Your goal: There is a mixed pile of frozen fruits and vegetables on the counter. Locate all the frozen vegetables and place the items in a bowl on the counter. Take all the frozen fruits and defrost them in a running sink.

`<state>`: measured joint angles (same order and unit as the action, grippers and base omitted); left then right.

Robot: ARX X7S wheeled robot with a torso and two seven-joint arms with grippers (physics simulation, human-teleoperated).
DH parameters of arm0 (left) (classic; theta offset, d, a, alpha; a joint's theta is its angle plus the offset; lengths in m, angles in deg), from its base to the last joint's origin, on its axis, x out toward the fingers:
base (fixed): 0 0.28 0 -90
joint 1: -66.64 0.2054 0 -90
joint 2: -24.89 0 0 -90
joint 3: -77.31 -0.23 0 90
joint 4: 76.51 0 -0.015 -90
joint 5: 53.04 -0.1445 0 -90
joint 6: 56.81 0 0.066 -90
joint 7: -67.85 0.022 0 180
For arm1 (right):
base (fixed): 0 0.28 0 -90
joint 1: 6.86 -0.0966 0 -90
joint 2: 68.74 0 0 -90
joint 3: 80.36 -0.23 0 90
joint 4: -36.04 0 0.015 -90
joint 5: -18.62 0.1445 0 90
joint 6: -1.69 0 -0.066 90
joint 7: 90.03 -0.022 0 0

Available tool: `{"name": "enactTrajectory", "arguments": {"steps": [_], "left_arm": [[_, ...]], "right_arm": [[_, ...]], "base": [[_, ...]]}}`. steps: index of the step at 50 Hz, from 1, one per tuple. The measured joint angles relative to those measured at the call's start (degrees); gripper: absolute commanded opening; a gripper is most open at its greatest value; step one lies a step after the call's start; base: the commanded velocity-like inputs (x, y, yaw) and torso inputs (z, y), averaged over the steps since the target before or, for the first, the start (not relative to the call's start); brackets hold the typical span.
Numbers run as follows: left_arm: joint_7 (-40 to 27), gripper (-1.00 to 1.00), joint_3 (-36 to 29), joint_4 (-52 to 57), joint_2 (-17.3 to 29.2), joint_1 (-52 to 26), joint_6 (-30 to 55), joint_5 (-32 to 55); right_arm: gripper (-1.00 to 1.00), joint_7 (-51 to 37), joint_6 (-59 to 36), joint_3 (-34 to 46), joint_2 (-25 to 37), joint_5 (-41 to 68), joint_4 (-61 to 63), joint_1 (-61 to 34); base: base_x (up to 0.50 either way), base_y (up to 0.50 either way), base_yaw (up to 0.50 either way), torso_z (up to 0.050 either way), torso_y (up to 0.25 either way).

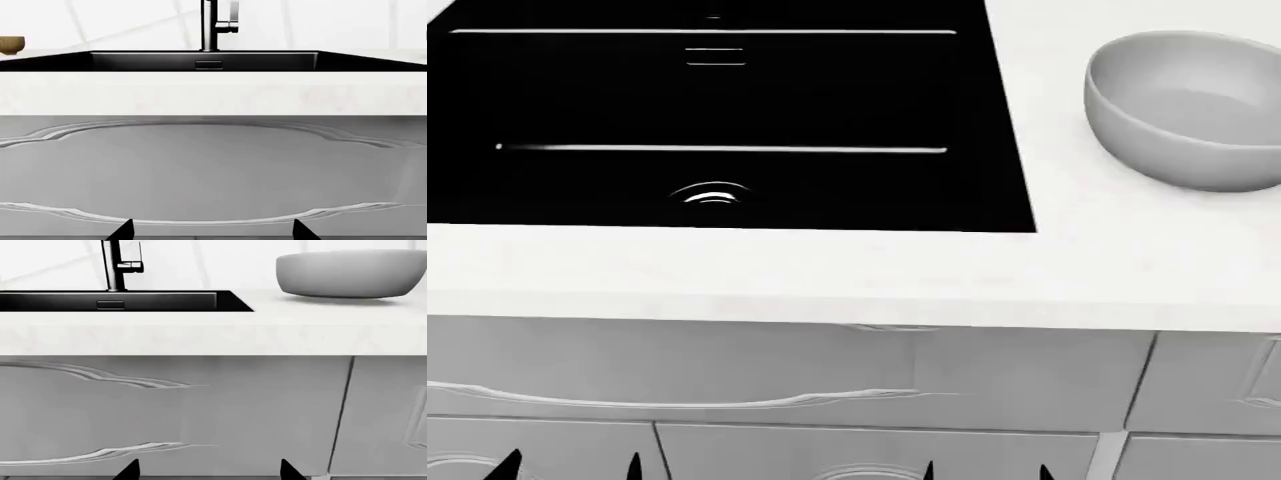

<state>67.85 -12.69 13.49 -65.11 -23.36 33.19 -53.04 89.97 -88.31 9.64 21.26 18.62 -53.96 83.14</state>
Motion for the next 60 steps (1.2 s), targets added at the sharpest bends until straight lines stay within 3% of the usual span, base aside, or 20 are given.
{"name": "enactTrajectory", "arguments": {"steps": [15, 60], "left_arm": [[-2.12, 1.00, -2.28, -0.38, 1.84, -0.35, 0.51, 1.41], [-6.90, 1.00, -6.72, -0.93, 5.35, -1.15, 2.05, 4.18]], "right_arm": [[1.00, -1.94, -0.76, 2.40, 1.72, 1.50, -0.64, -0.27], [1.00, -7.19, -2.69, 6.60, 5.23, 4.87, -1.56, -0.95]], "base": [[0.00, 0.00, 0.00, 0.000, 0.000], [0.00, -0.50, 0.00, 0.000, 0.000]]}}
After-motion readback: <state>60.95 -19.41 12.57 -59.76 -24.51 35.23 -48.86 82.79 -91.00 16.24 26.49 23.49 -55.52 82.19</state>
